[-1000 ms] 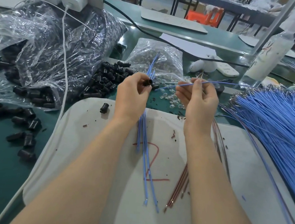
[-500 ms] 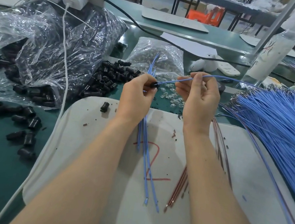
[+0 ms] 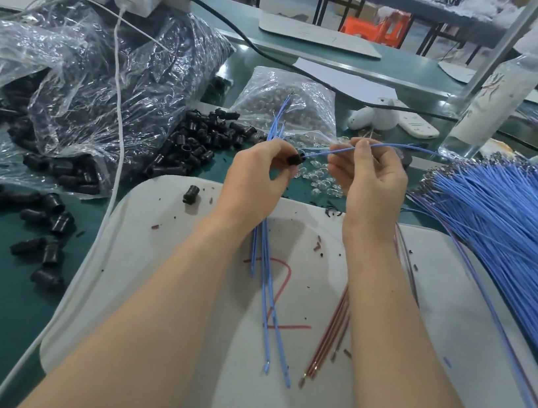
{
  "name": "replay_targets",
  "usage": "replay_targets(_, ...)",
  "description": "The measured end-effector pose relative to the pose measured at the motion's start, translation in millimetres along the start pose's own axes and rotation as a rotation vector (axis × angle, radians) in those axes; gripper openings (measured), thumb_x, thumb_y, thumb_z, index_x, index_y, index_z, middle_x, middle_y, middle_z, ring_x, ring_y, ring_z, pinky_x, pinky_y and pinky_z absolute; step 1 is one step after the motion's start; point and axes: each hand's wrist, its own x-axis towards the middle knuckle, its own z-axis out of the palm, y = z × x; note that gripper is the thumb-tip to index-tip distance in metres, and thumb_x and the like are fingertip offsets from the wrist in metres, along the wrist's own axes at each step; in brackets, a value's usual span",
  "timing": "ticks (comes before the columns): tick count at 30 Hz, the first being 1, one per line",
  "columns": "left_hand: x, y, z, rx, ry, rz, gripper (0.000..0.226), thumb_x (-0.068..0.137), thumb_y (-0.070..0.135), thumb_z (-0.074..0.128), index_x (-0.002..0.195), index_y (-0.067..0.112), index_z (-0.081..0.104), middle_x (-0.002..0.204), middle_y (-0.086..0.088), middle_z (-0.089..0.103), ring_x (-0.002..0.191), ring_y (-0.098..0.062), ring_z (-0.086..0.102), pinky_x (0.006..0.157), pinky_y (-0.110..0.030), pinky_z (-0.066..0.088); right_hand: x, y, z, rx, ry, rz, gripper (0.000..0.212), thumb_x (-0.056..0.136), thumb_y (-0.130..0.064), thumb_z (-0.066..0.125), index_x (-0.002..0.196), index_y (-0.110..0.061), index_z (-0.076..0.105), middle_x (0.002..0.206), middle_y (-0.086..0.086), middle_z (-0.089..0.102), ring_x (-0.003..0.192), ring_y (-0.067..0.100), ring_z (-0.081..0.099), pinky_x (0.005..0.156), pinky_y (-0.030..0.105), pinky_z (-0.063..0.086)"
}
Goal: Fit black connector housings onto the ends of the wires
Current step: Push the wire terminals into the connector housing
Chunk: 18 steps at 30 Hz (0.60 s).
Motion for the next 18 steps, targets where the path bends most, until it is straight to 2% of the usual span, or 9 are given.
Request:
replay_targets(3, -0.8, 0.1, -1.7, 0.004, 0.021, -0.015, 0.014, 0.088, 0.007, 0.061, 0.100, 0.012, 0.066, 0.086, 0.008, 0.065, 0.084, -0.008, 0.061, 0.082, -0.019, 0.047, 1.3, -2.1, -3.0, 0.020, 0.060, -0.035, 0.017, 0.099, -0.011, 0.046, 0.085, -0.014, 0.056, 0.077, 0.007, 0.067, 0.063, 0.013, 0.065, 0.064, 0.024, 0.055)
replay_targets(5, 0.2, -0.2, -2.2, 0.030, 0.038, -0.016, 0.015, 0.089, 0.007, 0.060, 0.102, 0.012, 0.066, 0.092, 0.006, 0.065, 0.087, -0.009, 0.060, 0.083, -0.019, 0.046, 1.6, -3.3, -3.6, 0.017, 0.078, -0.065, 0.017, 0.099, -0.011, 0.046, 0.086, -0.015, 0.056, 0.075, 0.005, 0.067, 0.063, 0.013, 0.065, 0.065, 0.026, 0.056)
replay_targets(8, 2.4, -1.6, -1.5, 0.055, 0.063, -0.023, 0.018, 0.090, 0.005, 0.058, 0.105, 0.011, 0.065, 0.099, 0.004, 0.058, 0.086, -0.008, 0.055, 0.073, -0.005, 0.038, 0.7, -3.0, -2.3, 0.009, 0.075, -0.077, 0.017, 0.100, -0.011, 0.046, 0.087, -0.015, 0.056, 0.076, 0.006, 0.067, 0.064, 0.014, 0.065, 0.067, 0.028, 0.056)
replay_targets(11, 2.2, -2.3, -1.3, 0.055, 0.047, -0.026, 0.021, 0.090, 0.004, 0.056, 0.108, 0.011, 0.066, 0.100, 0.004, 0.057, 0.085, -0.008, 0.053, 0.073, -0.002, 0.036, -0.2, -2.5, -0.6, 0.012, 0.066, -0.082, 0.016, 0.100, -0.011, 0.046, 0.087, -0.014, 0.055, 0.075, 0.006, 0.067, 0.064, 0.013, 0.065, 0.068, 0.028, 0.057)
replay_targets(14, 1.2, -0.2, -0.9, 0.047, 0.008, -0.010, 0.026, 0.092, 0.006, 0.054, 0.114, 0.012, 0.066, 0.106, -0.001, 0.060, 0.091, -0.012, 0.056, 0.083, -0.015, 0.043, -0.9, -1.7, -0.1, -0.018, 0.057, -0.091, 0.017, 0.100, -0.011, 0.046, 0.086, -0.015, 0.055, 0.076, 0.008, 0.066, 0.064, 0.014, 0.065, 0.067, 0.028, 0.056)
replay_targets(18, 0.2, 0.5, 1.4, 0.057, -0.060, 0.019, 0.029, 0.094, 0.008, 0.052, 0.119, 0.014, 0.064, 0.110, -0.002, 0.060, 0.099, -0.015, 0.056, 0.088, -0.020, 0.042, -1.0, -0.4, -0.1, -0.030, 0.046, -0.084, 0.018, 0.100, -0.011, 0.046, 0.084, -0.016, 0.054, 0.077, 0.009, 0.066, 0.063, 0.014, 0.065, 0.065, 0.026, 0.056)
